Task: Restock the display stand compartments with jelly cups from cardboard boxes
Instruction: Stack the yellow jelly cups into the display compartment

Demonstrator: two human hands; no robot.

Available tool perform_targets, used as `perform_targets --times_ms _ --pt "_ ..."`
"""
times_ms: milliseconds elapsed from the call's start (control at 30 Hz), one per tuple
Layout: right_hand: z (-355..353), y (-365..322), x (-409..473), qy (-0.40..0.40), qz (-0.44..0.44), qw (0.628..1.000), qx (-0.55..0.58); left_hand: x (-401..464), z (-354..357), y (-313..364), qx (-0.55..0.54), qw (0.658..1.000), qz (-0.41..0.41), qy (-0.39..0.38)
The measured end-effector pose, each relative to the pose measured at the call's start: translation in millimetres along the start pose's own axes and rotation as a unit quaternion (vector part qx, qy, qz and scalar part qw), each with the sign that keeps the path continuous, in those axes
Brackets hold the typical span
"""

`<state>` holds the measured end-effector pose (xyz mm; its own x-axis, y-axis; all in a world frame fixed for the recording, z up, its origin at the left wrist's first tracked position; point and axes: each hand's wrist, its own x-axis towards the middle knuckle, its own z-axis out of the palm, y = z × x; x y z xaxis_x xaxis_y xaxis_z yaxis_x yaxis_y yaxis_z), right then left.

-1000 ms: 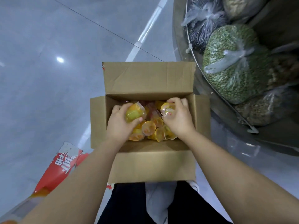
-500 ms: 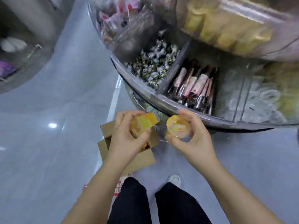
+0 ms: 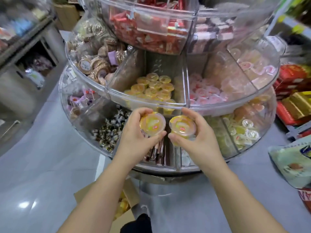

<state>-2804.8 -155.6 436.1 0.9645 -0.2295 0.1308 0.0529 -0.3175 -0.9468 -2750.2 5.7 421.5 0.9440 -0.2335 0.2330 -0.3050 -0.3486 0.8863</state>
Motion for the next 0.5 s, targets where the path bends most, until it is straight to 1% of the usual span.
perform_targets --times_ms 67,167,267,367,500 --pt "-2 -6 23 0.005 -0.017 1.000 -0.015 23 -2 2 -0.006 1.000 0.016 -0.007" --pt "5 -12 64 0.016 -0.025 0.999 -0.022 64 -8 -2 -0.043 0.998 0.039 -0.004" --pt "20 -12 109 0.038 -0.021 0.999 -0.019 111 -16 -17 -0.067 0.997 0.023 -0.030" --pt "38 -8 152 0.044 0.012 0.998 -0.041 157 -24 -35 -0.047 0.996 0.000 -0.073" --pt "58 2 199 0.064 0.054 0.991 -0.100 213 -26 -57 0.017 0.996 -0.003 -0.092"
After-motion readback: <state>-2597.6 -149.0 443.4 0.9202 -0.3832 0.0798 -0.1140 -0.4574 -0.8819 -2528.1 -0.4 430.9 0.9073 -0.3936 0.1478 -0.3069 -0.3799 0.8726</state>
